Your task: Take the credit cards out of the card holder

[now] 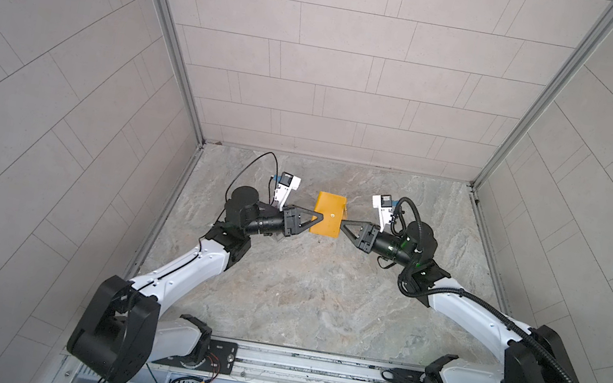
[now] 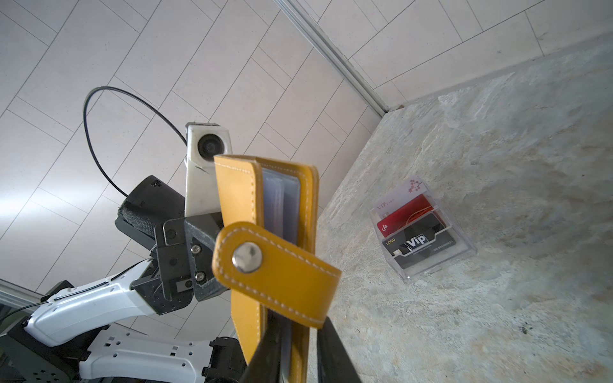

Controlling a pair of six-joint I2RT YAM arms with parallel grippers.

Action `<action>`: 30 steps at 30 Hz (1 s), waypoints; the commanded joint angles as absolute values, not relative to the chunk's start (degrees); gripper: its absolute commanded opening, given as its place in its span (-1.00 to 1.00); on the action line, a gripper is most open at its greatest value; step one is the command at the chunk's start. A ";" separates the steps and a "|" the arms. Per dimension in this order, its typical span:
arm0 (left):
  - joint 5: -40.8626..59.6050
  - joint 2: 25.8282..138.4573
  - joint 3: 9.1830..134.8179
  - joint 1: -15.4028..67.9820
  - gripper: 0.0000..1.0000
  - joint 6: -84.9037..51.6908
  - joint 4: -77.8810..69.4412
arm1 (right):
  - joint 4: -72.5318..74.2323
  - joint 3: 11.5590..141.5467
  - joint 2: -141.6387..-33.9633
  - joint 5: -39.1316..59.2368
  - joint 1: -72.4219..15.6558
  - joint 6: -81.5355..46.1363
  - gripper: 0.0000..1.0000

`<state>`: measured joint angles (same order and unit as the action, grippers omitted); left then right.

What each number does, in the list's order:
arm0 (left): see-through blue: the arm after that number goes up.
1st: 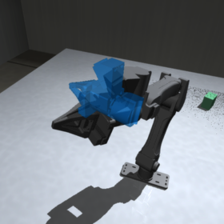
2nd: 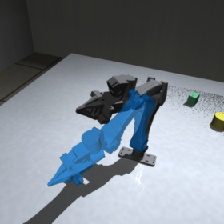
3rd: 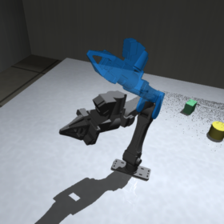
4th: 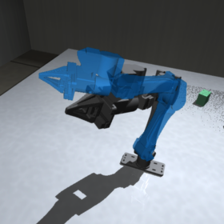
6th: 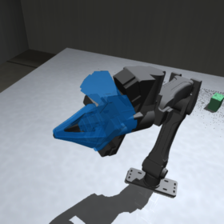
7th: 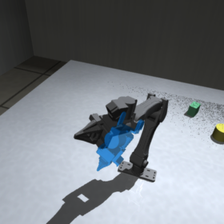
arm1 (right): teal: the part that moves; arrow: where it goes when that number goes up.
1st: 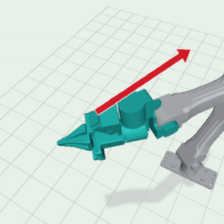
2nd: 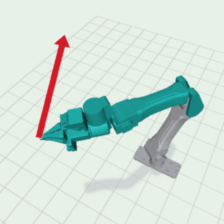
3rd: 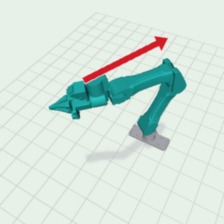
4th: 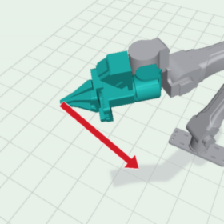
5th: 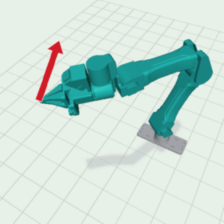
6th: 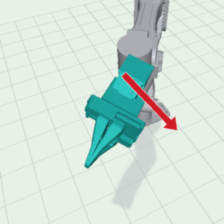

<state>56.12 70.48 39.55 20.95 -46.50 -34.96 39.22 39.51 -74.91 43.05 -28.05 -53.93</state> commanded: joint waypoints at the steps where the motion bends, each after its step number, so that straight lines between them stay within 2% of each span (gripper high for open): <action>1: 58.36 70.28 38.23 21.18 -1.00 -48.54 -40.29 | 47.44 40.37 -76.42 44.12 -27.90 -58.25 -0.54; 6: 58.16 69.79 38.12 21.12 -1.00 -49.04 -40.45 | 50.65 39.40 -77.70 44.01 -27.92 -60.44 -0.53; 16: 58.53 68.64 37.88 21.18 -1.00 -49.57 -40.59 | 51.64 39.02 -77.31 42.45 -27.83 -61.00 -0.37; 30: 57.55 68.77 37.48 21.18 -1.00 -50.01 -41.38 | 59.81 38.67 -78.84 44.00 -27.83 -65.89 -0.73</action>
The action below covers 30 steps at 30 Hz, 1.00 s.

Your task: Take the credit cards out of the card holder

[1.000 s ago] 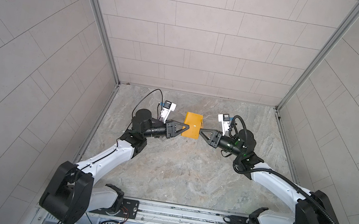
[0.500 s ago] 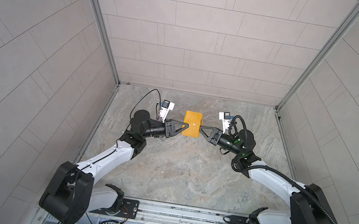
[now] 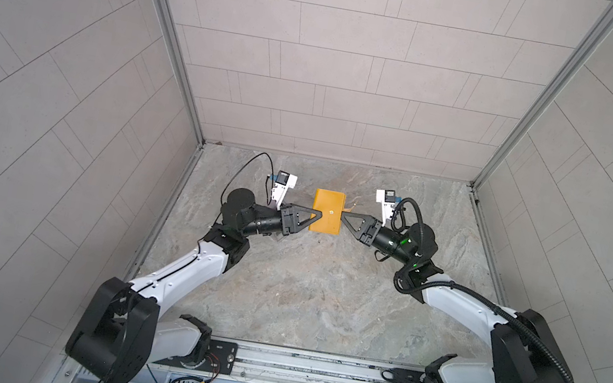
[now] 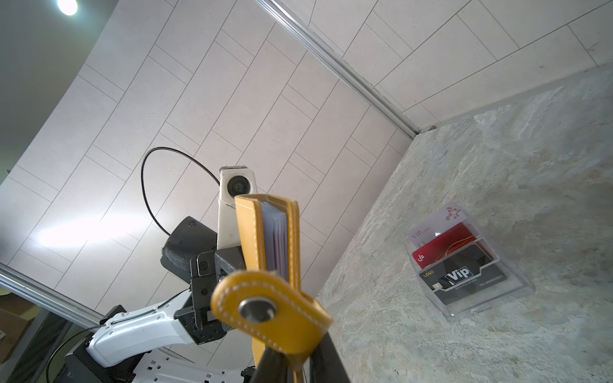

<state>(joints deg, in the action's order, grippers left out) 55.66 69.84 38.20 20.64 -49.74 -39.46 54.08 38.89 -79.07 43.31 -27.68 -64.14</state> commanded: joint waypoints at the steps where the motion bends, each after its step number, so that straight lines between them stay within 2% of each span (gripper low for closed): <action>1: 57.50 68.82 37.51 21.18 -1.00 -49.86 -41.14 | 60.15 38.67 -78.84 44.03 -27.85 -66.06 -0.76; 3: 57.23 68.91 37.55 21.15 -0.98 -49.45 -40.06 | 60.21 38.67 -78.75 44.03 -27.82 -66.05 -0.84; 6: 56.24 68.65 37.70 21.11 -0.80 -47.88 -37.06 | 58.86 38.59 -78.09 43.68 -27.86 -65.10 -0.92; 11: 51.31 65.79 39.39 21.20 -0.26 -38.36 -22.34 | 46.69 38.97 -74.55 41.64 -27.76 -57.77 -1.00; 14: 47.31 63.48 40.14 21.34 -0.06 -32.77 -14.11 | 35.87 40.00 -71.23 40.05 -27.86 -51.48 -1.00; 21: 43.38 61.48 39.30 22.42 0.16 -28.30 -8.96 | 16.08 42.81 -66.47 35.50 -28.21 -40.42 -1.00; 23: 43.74 62.16 39.33 23.88 0.16 -27.47 -8.66 | 11.18 43.64 -66.27 33.61 -28.65 -37.84 -1.00; 30: 42.63 66.48 41.04 32.07 0.28 -26.20 -9.88 | 6.61 43.11 -66.88 30.51 -29.27 -36.62 -1.00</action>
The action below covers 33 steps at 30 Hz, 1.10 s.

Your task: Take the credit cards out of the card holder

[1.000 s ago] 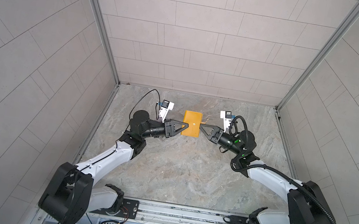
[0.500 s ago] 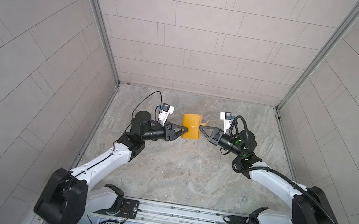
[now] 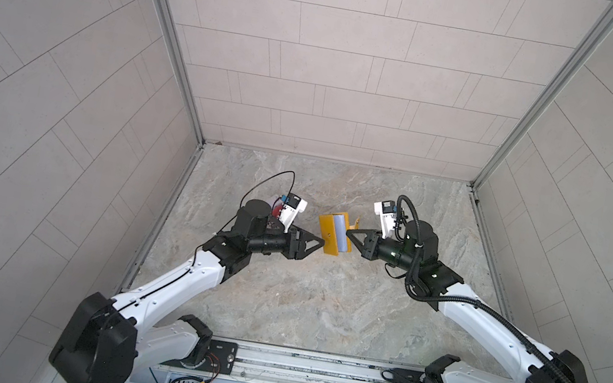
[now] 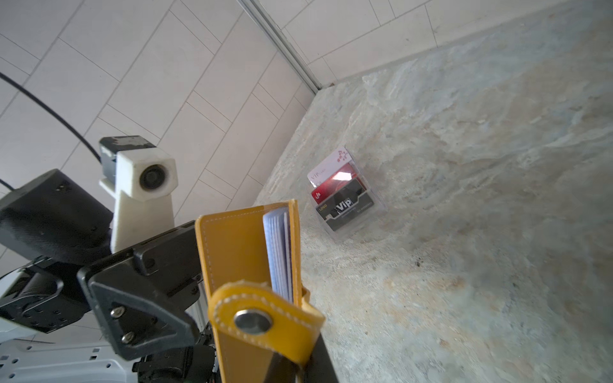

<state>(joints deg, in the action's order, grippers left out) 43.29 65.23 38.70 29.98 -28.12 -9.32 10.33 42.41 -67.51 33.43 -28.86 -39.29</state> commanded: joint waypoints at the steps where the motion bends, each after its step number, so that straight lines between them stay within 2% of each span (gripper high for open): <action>1: 42.56 67.14 41.04 32.53 0.28 -26.72 -10.67 | 5.25 43.30 -66.88 29.23 -29.41 -36.27 -1.00; 6: 42.42 70.21 40.82 33.05 0.28 -29.50 -13.98 | 2.59 43.42 -66.88 27.55 -29.43 -35.90 -1.00; 14: 37.63 75.27 42.63 33.05 0.22 -29.40 -9.07 | 3.05 42.89 -67.14 26.65 -29.42 -37.00 -1.00; 16: 37.01 76.21 42.54 33.05 0.08 -29.36 -8.99 | 2.03 43.01 -67.86 25.06 -29.43 -37.23 -1.00; 19: 36.90 77.51 42.54 33.05 -0.31 -29.29 -8.88 | 1.61 42.97 -69.69 24.00 -29.41 -38.06 -1.00; 22: 36.11 78.91 42.45 33.05 -0.48 -28.64 -8.08 | 1.61 42.74 -71.89 23.60 -29.38 -39.38 -1.00; 28: 34.07 82.60 41.86 33.05 -0.62 -27.10 -6.60 | 1.38 41.88 -75.84 22.51 -29.39 -41.30 -1.00; 33: 32.87 85.31 40.66 33.05 -0.65 -25.84 -6.01 | -1.52 41.64 -77.56 20.03 -29.38 -41.97 -1.00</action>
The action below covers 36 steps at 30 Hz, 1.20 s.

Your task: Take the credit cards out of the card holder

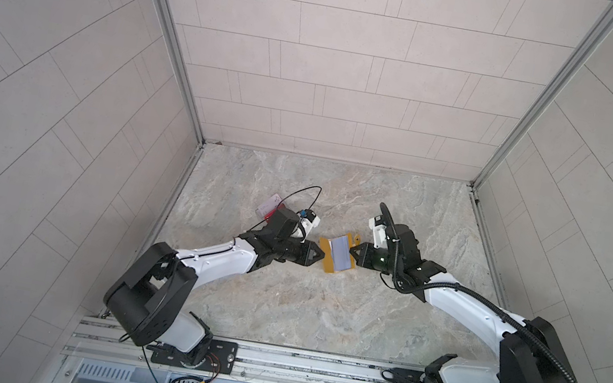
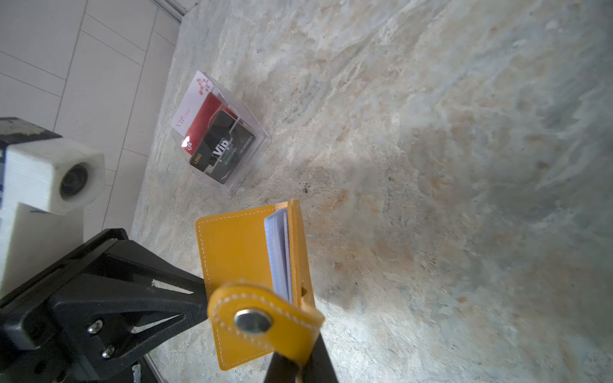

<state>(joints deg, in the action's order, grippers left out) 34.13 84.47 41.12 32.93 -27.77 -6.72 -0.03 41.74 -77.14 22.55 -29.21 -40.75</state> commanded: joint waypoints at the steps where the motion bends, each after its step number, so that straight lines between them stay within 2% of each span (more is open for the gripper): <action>1: 32.87 85.82 40.36 33.05 -0.65 -25.84 -6.23 | -2.77 41.81 -77.64 19.19 -29.45 -41.84 -1.00; 7: 34.25 89.38 39.73 33.05 -0.74 -26.00 -9.14 | -5.11 41.09 -77.73 16.86 -29.54 -42.00 -1.00; 14: 34.74 91.90 40.04 33.05 -0.76 -26.51 -11.31 | -4.09 41.13 -79.72 16.62 -30.41 -44.31 -1.00; 32: 28.95 95.63 41.92 33.13 -0.83 -23.32 -5.23 | -8.15 43.07 -80.22 12.88 -32.02 -43.61 -1.00; 36: 28.39 96.17 41.93 33.40 -0.83 -23.10 -4.83 | -6.72 43.14 -80.82 16.60 -32.07 -42.86 -1.00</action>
